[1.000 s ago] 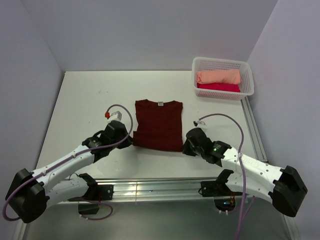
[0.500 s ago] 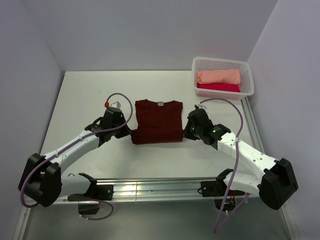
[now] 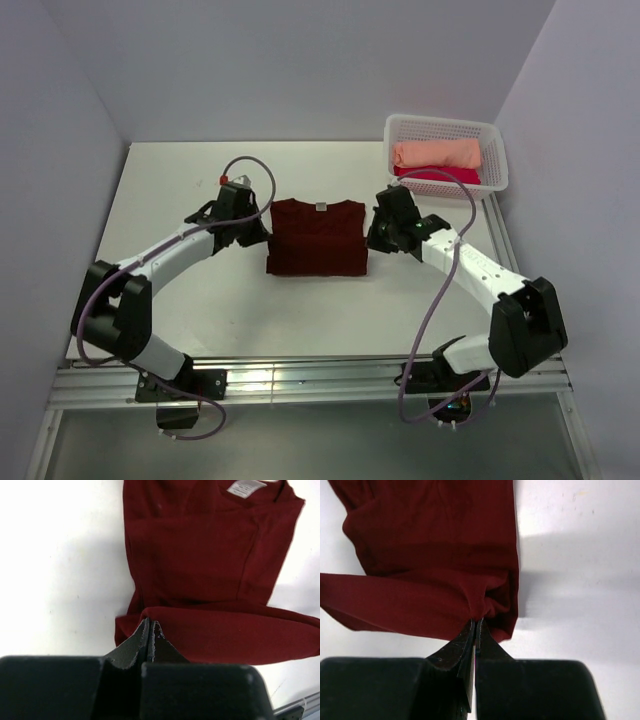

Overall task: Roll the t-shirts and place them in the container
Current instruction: Roll the tshirt

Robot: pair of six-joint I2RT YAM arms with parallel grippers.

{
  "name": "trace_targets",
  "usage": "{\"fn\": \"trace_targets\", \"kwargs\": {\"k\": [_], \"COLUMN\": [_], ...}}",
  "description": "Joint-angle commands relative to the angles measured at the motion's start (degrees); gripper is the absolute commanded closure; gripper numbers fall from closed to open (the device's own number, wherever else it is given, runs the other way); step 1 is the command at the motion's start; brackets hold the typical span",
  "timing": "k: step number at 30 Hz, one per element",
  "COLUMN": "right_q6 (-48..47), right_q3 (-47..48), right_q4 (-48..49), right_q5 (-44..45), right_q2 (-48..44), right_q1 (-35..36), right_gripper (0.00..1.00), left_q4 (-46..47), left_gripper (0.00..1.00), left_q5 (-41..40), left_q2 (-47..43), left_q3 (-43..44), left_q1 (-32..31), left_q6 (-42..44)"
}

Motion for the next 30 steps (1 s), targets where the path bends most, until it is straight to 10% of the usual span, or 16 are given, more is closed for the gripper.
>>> {"fn": "trace_targets", "kwargs": {"k": [1, 30], "right_q6": [-2.17, -0.24], "right_q3": [4.35, 11.05], "right_q4": [0.29, 6.26], "right_q5": [-0.72, -3.01], "right_q2": [3.55, 30.1], "right_q1": [-1.83, -7.19], "right_gripper": [1.0, 1.0], "left_q4": [0.63, 3.35], "left_gripper": [1.0, 1.0], "left_q5": [0.52, -1.06], "left_q2": [3.86, 25.93], "left_q3": [4.69, 14.99], "left_q1": [1.35, 4.34], "left_q6": [2.1, 3.85]}}
